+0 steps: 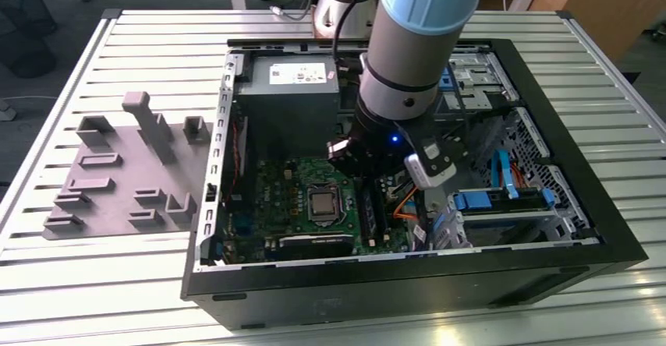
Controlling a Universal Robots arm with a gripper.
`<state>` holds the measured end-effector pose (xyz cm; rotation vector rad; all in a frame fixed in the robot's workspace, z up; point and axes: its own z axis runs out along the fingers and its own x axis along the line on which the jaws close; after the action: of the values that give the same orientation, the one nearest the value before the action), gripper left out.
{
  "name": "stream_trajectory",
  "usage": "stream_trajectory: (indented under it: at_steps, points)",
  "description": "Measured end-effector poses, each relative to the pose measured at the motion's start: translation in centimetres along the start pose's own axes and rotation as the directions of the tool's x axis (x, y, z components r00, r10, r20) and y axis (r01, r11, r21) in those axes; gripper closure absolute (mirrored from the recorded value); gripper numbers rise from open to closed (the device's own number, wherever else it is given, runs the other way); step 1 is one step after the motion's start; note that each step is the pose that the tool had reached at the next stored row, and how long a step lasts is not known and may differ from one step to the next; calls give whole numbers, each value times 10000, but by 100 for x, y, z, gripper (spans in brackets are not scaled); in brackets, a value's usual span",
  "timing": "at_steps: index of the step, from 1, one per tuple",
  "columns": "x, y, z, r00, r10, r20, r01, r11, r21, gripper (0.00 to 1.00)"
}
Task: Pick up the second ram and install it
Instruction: 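Insert the second ram into the second slot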
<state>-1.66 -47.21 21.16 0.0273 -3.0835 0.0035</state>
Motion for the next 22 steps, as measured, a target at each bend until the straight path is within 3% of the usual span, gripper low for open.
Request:
stream_trajectory:
  at_steps: [22]
  points:
    - [-12, 0, -32, 10000, 58, 0, -58, 10000, -3, 86]
